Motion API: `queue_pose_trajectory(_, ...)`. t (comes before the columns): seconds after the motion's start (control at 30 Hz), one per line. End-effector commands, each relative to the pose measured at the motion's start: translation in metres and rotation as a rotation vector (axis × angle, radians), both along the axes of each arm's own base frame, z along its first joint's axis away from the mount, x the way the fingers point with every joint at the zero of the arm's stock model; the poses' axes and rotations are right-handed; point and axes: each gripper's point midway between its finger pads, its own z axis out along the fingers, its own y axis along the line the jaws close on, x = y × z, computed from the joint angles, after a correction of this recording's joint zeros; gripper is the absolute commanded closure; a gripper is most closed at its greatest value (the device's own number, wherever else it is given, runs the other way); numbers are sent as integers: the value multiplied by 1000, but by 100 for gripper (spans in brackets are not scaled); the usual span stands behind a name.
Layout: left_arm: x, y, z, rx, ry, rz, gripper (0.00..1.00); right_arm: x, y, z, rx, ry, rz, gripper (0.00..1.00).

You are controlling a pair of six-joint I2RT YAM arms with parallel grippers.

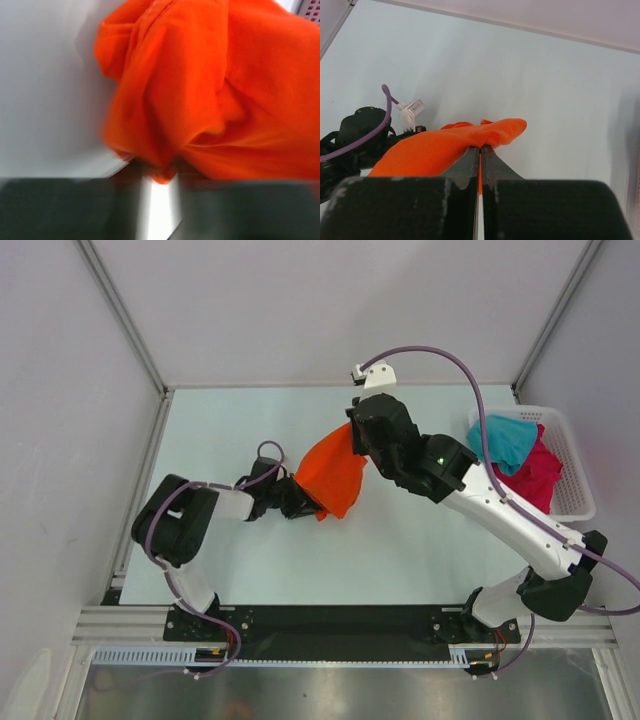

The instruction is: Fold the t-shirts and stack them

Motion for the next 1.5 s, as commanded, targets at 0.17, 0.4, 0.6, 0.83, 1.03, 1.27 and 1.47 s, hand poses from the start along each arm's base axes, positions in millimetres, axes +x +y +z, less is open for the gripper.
queue_pose_trajectory(0.17,17,-9,30,-30,-129,-37,100,-2,-25,36,52,-68,-60,100)
queue_pose_trajectory(0.4,53,50,182,184,-398,-4,100,8,-72,28,80,-52,-183,100)
queue_pose_trajectory(0.6,22,125,306,215,-602,130,100,0,-107,17,107,-47,-308,100)
queue_pose_trajectory(0.83,6,159,289,241,-543,191,100,-7,-134,-19,74,25,-447,100)
queue_pose_trajectory(1.03,4,201,294,265,-550,337,98,-16,-179,-25,42,8,-583,100)
queue_pose_trajectory(1.27,0,201,292,240,-551,323,99,-1,-188,-54,15,67,-608,100)
queue_pose_trajectory(1.47,-3,198,277,227,-523,295,99,14,-165,-91,3,157,-554,100)
